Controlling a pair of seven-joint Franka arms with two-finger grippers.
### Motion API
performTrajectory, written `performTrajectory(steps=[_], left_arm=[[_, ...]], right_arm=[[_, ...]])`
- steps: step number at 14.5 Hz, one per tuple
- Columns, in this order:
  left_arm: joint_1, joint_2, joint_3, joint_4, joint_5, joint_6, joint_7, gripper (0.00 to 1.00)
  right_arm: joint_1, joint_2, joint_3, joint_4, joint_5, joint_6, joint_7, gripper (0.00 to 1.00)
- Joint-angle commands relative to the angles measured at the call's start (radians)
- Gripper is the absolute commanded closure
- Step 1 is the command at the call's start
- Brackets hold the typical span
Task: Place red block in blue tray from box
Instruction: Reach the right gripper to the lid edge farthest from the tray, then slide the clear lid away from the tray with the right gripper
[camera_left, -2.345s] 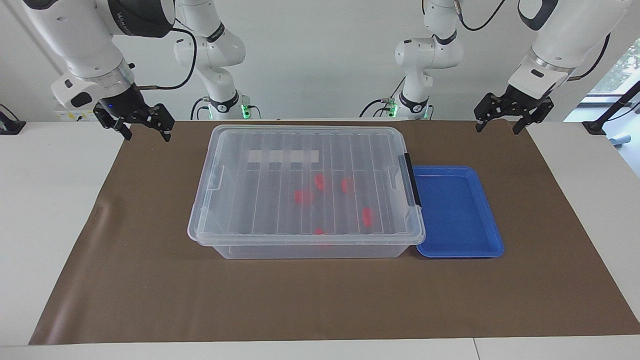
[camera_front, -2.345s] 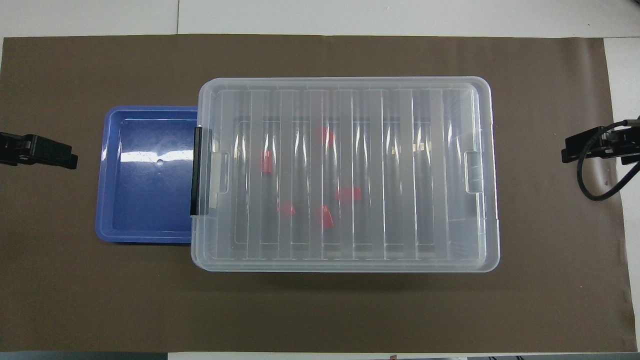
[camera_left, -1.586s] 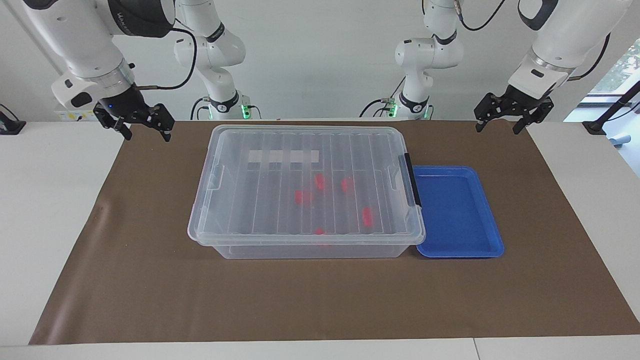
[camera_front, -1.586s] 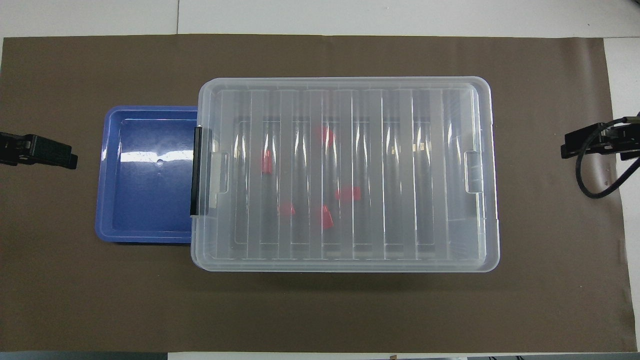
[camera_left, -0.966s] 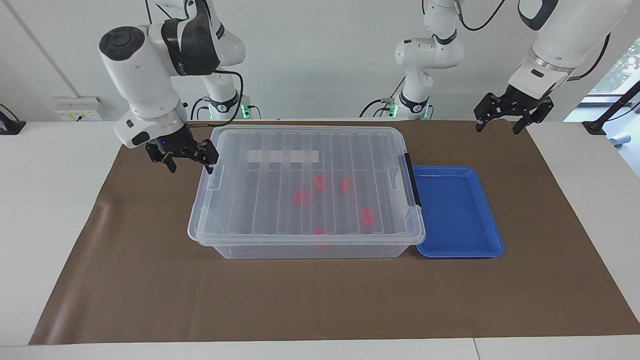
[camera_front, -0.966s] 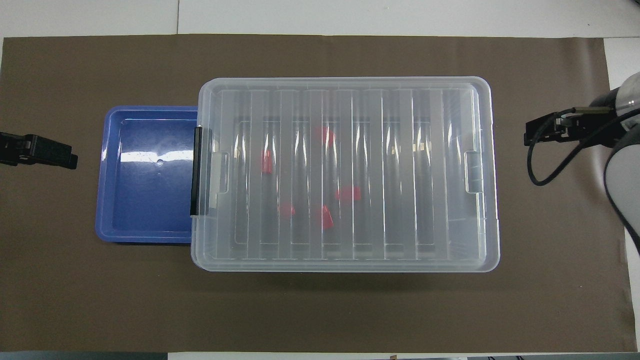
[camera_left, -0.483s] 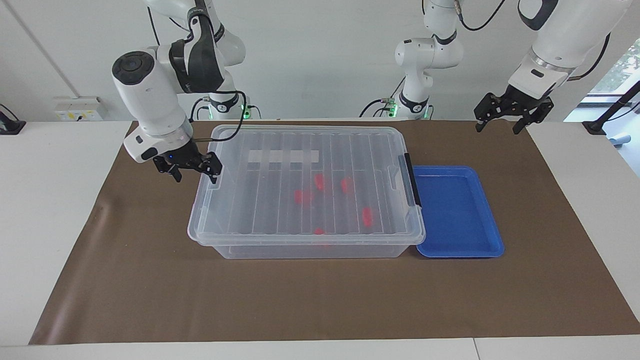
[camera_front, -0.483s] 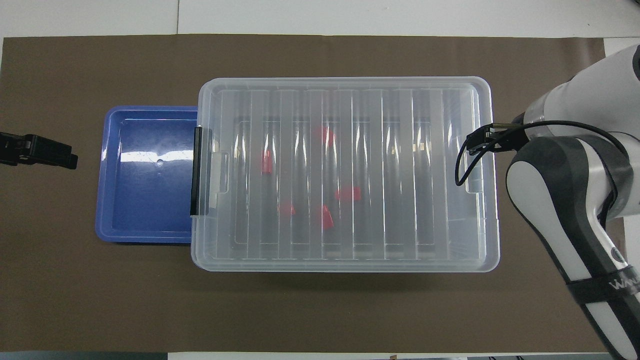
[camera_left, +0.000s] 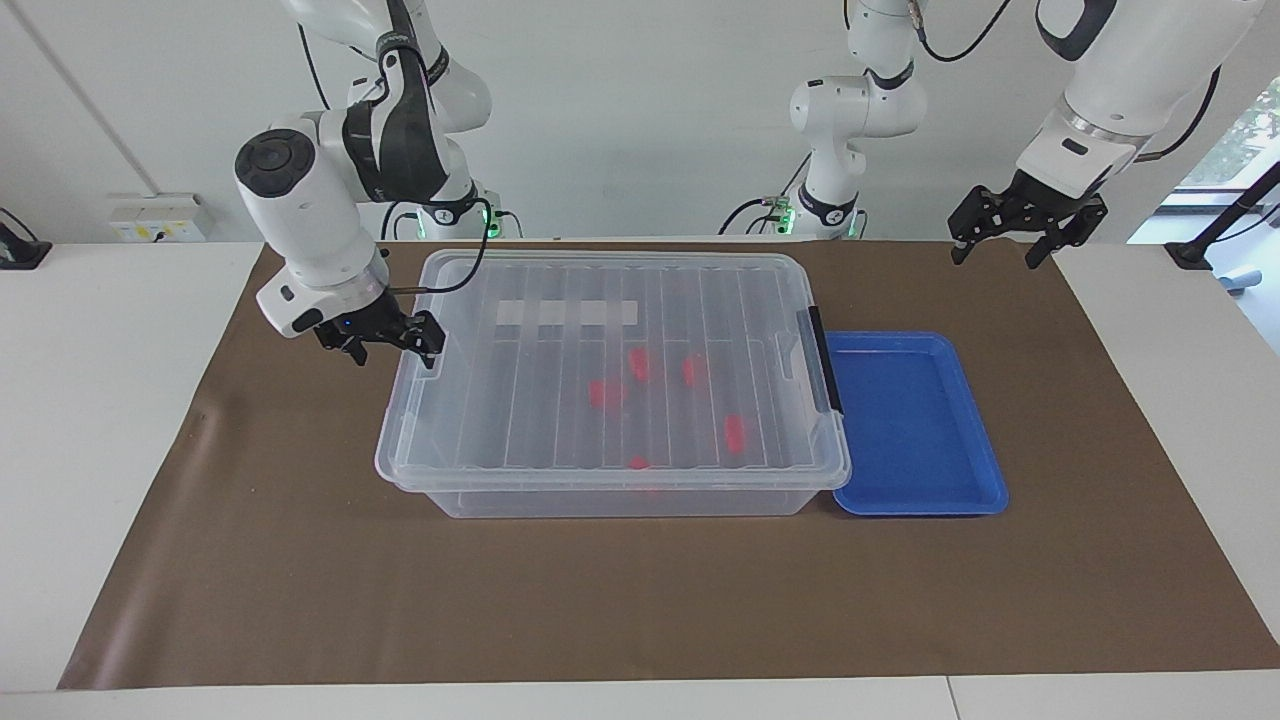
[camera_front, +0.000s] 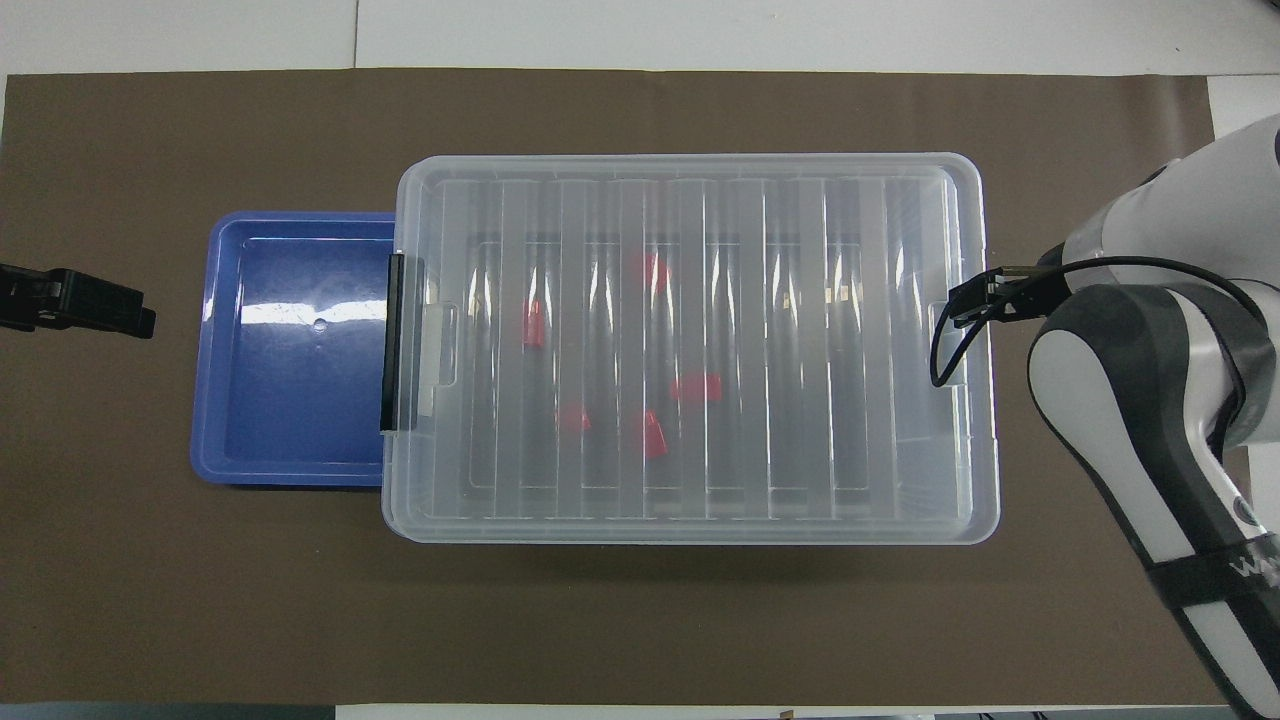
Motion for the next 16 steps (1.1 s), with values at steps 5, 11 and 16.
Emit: performTrajectory(steps=[5, 11, 16], left_arm=[[-0.001, -0.015, 0.005, -0.018, -0.006, -0.004, 0.006, 0.00], [-0.001, -0.015, 0.005, -0.018, -0.006, -0.004, 0.006, 0.00], [-0.001, -0.018, 0.008, -0.020, -0.006, -0.024, 0.003, 0.00]], right_arm=[[-0.013, -0.037, -0.030, -0.067, 0.010, 0.050, -0.071, 0.00], [-0.013, -0.037, -0.091, -0.071, 0.010, 0.065, -0.171, 0.00], [-0.013, -0.036, -0.155, -0.071, 0.008, 0.085, -0.289, 0.00]])
